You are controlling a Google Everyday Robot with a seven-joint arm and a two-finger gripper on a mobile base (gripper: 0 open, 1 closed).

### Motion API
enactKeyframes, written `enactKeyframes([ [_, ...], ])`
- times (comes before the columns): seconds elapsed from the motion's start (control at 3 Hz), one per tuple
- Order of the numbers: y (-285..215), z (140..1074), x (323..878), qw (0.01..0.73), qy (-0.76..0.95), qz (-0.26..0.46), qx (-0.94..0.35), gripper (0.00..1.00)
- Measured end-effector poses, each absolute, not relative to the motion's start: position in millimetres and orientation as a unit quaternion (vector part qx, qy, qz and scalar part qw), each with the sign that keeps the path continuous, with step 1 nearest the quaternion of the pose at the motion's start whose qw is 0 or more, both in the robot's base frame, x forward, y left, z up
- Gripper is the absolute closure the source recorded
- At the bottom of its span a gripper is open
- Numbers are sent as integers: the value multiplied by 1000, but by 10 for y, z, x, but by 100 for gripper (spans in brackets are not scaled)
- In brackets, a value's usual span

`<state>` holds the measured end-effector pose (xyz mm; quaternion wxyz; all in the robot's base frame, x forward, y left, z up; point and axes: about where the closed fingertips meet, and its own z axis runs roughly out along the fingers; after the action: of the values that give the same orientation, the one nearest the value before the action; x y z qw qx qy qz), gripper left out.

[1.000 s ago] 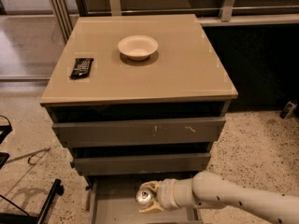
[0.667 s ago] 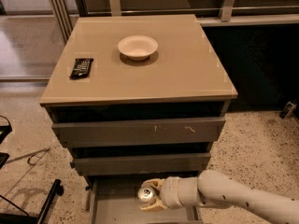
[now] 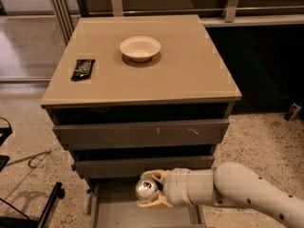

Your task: Pick 7up can from bottom drawer and place on counter

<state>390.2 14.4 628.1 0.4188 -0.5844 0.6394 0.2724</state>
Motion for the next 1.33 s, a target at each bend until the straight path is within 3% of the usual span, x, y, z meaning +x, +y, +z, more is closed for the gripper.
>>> enactKeyframes([
  [0.67, 542, 7300, 3620, 435, 605, 183, -642, 100],
  [1.33, 386, 7434, 3914, 434, 620, 208, -620, 100],
])
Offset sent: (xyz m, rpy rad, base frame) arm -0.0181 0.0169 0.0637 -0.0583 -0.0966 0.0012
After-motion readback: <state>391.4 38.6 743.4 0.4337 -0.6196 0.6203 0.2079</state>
